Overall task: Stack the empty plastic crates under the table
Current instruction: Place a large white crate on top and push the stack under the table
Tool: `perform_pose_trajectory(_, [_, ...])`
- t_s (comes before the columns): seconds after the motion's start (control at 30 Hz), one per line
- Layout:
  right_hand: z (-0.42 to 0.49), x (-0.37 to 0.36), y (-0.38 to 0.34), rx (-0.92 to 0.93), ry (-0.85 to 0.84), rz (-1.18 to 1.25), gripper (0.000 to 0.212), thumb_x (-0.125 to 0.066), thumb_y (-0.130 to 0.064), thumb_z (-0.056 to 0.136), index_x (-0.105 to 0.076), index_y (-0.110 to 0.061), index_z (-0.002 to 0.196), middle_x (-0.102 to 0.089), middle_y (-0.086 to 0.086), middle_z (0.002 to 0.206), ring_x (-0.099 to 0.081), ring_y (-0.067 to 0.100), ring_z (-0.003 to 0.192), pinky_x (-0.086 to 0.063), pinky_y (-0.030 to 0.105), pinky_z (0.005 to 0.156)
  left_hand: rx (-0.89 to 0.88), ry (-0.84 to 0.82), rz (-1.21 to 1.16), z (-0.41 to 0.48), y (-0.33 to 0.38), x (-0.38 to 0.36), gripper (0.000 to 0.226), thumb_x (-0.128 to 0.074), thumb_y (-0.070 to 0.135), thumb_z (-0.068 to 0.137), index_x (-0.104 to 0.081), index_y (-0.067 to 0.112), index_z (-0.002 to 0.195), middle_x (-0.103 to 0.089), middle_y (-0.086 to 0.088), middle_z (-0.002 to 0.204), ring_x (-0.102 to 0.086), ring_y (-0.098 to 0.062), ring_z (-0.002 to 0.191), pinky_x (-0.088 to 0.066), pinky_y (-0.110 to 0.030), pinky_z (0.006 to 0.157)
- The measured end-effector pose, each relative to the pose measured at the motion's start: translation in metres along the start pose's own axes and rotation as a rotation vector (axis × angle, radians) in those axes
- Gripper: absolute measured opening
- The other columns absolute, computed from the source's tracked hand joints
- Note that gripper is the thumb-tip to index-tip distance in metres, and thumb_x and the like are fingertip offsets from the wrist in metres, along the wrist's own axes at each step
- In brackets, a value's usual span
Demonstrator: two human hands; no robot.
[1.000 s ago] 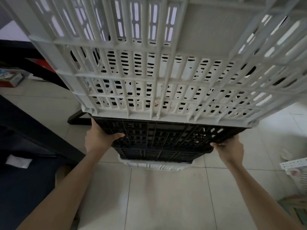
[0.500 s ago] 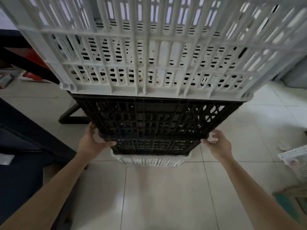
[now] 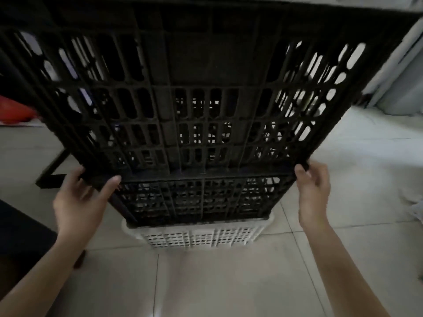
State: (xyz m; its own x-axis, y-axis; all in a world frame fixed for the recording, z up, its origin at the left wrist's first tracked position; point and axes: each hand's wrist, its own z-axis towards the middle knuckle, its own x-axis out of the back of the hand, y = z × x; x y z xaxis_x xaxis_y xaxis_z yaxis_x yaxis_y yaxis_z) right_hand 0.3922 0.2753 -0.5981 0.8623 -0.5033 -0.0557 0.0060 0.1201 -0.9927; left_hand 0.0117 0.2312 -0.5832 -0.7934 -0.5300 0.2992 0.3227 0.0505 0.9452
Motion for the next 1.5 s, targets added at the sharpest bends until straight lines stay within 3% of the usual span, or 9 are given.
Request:
perform_pose_trajectory(0.2, [0.008,-0.004,0.022,0.181,0.069,0.099,0.033,-0.071,-0.056,0.059,-0.062,-0.036,0.084,-0.061,-0.012,0.091,-0.059,0.003,0.084,-0.047,0.036,0.092,-0.17,0.119,-0.034,0.023,-0.044,0.001,0.04,-0.076,0.059,0.058,-0.049,0.057,0.088,-0.06,-0.002,0.13,-0.06,-0.02,0.119,-0.052,-0.037,0.091])
perform_pose_trajectory(0.53, [0.016,-0.005,0.04,0.327,0.028,0.067,0.036,-0.066,-0.063,0.062,-0.057,-0.041,0.089,-0.059,-0.015,0.094,-0.052,0.009,0.082,-0.047,0.046,0.093,-0.307,0.193,-0.12,0.028,-0.055,-0.012,0.036,-0.07,0.061,0.058,-0.05,0.057,0.088,-0.06,0.024,0.106,-0.058,0.006,0.105,-0.042,0.009,0.07])
perform_pose_trajectory(0.67, [0.005,0.002,0.063,0.374,-0.083,0.052,0.059,-0.068,-0.054,0.075,-0.048,-0.035,0.127,-0.055,0.002,0.133,-0.053,0.021,0.122,-0.041,0.048,0.107,-0.327,0.096,-0.17,0.022,-0.086,-0.013,0.075,-0.066,0.049,0.077,-0.036,0.023,0.141,-0.05,0.002,0.142,-0.053,0.007,0.12,-0.048,-0.008,0.09])
perform_pose_trajectory(0.77, [-0.006,0.017,0.102,0.277,-0.228,-0.049,0.074,-0.073,-0.042,0.071,-0.043,-0.029,0.137,-0.053,-0.005,0.138,-0.047,0.011,0.131,-0.036,0.042,0.111,-0.12,-0.139,-0.181,0.017,-0.131,-0.016,0.105,-0.08,0.061,0.056,-0.032,0.027,0.143,-0.048,0.006,0.144,-0.049,-0.008,0.131,-0.039,-0.036,0.109])
perform_pose_trajectory(0.93, [-0.02,0.037,0.172,0.127,-0.334,-0.219,0.09,-0.083,-0.055,0.053,-0.051,-0.011,0.124,-0.063,-0.009,0.119,-0.055,0.018,0.122,-0.041,0.031,0.108,0.074,-0.43,0.2,0.002,-0.197,-0.033,0.141,-0.079,0.077,0.013,-0.041,0.017,0.134,-0.05,0.002,0.131,-0.048,-0.019,0.124,-0.043,-0.038,0.1])
perform_pose_trajectory(1.07, [-0.016,0.042,0.201,0.048,-0.347,-0.297,0.087,-0.09,-0.045,0.049,-0.045,-0.027,0.121,-0.06,-0.002,0.124,-0.054,0.015,0.122,-0.041,0.037,0.104,0.063,-0.362,0.271,0.001,-0.22,-0.039,0.112,-0.088,0.06,0.031,-0.045,0.024,0.127,-0.056,0.005,0.123,-0.053,-0.019,0.114,-0.046,-0.047,0.1])
perform_pose_trajectory(1.17, [-0.014,0.04,0.214,0.073,-0.335,-0.353,0.077,-0.085,-0.003,0.063,-0.04,-0.051,0.105,-0.058,-0.021,0.118,-0.052,-0.006,0.115,-0.038,0.024,0.1,-0.029,-0.279,0.219,-0.008,-0.227,-0.046,0.055,-0.086,0.009,0.061,-0.047,0.033,0.092,-0.058,0.017,0.097,-0.057,-0.01,0.09,-0.047,-0.017,0.089])
perform_pose_trajectory(1.27, [-0.014,0.037,0.223,0.088,-0.339,-0.407,0.07,-0.086,-0.019,0.063,-0.039,-0.049,0.104,-0.053,-0.032,0.11,-0.047,-0.019,0.109,-0.035,0.015,0.092,-0.059,-0.267,0.177,-0.006,-0.232,-0.048,0.051,-0.084,0.0,0.063,-0.046,0.027,0.083,-0.062,0.023,0.084,-0.057,-0.014,0.087,-0.042,0.003,0.071])
perform_pose_trajectory(1.5, [-0.006,0.035,0.232,0.21,-0.237,-0.474,0.045,-0.074,-0.063,0.061,-0.043,-0.041,0.084,-0.05,0.003,0.101,-0.057,0.026,0.097,-0.051,0.041,0.08,-0.078,-0.263,0.164,0.0,-0.234,-0.046,0.053,-0.087,0.017,0.059,-0.048,0.038,0.089,-0.055,0.02,0.097,-0.053,-0.017,0.105,-0.045,-0.039,0.098])
